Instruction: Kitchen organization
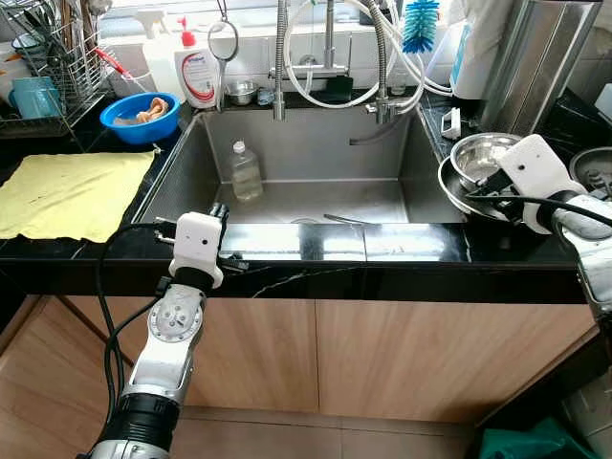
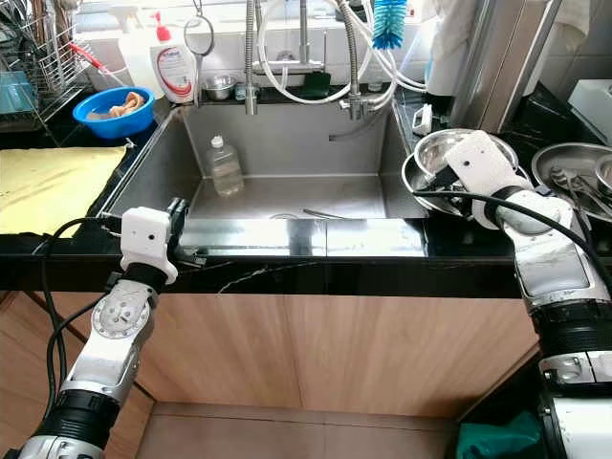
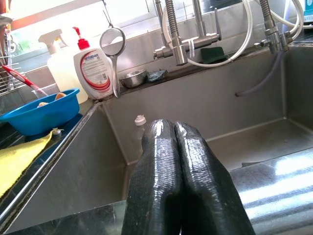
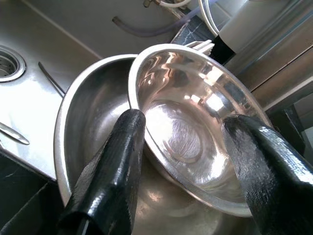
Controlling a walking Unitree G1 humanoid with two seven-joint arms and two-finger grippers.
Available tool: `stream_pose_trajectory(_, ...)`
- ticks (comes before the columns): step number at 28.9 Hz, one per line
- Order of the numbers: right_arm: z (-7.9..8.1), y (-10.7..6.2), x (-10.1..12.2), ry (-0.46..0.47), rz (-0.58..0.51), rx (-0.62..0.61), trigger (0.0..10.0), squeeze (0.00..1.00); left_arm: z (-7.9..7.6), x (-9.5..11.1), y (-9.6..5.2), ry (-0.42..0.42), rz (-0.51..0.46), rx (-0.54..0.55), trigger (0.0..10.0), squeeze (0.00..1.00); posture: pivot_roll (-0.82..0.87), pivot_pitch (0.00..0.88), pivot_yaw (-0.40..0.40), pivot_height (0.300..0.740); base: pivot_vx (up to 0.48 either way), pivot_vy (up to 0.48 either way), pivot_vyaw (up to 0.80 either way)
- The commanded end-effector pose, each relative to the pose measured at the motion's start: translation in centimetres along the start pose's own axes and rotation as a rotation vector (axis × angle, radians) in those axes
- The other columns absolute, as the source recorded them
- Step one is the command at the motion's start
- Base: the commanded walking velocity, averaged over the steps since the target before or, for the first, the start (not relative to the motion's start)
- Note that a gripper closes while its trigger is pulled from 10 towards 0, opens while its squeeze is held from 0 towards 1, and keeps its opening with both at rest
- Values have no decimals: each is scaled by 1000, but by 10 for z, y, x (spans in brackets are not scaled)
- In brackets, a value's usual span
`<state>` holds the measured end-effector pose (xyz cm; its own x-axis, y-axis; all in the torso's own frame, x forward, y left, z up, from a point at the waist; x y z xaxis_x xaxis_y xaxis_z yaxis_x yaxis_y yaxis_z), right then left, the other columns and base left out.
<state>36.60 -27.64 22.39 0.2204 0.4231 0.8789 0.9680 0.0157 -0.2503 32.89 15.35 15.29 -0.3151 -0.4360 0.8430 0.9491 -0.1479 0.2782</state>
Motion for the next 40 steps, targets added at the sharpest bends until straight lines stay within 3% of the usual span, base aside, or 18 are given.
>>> stream_pose_trajectory(1,1,1,12,-8,-33,14,10000,0,4,2,4,19,-8,-3,10000,0,-232,0,83,731,0,0,0)
stream_pose_trajectory(8,5,3,16,-1,-55,34,10000,0,5,2,4,23,-9,1,10000,0,-233,0,84,731,0,0,0)
stream_pose_trajectory(17,14,4,1,-6,13,103,10000,0,4,2,3,20,-5,-3,10000,0,-236,0,86,731,0,0,0)
stream_pose_trajectory(39,1,6,-5,-4,40,20,10000,0,1,2,4,12,-1,-10,10000,0,-247,0,91,731,0,0,0)
stream_pose_trajectory(40,1,6,-5,-3,39,17,7686,0,1,1,4,12,-1,-10,10000,0,-247,0,93,731,0,0,0)
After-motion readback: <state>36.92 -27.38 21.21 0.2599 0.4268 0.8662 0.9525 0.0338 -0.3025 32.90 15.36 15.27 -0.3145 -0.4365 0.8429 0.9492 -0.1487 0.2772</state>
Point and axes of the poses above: a point about 5 cm out from each wrist's last joint towards the gripper, its own y axis pointing out of the wrist towards the gripper, its own x axis along the axis of the wrist's last joint, z = x × y, the point moved 1 cm from there along y, pointing out of the wrist towards the gripper, and after that the axes turned 15 degrees about y, right-handed, at the moved point
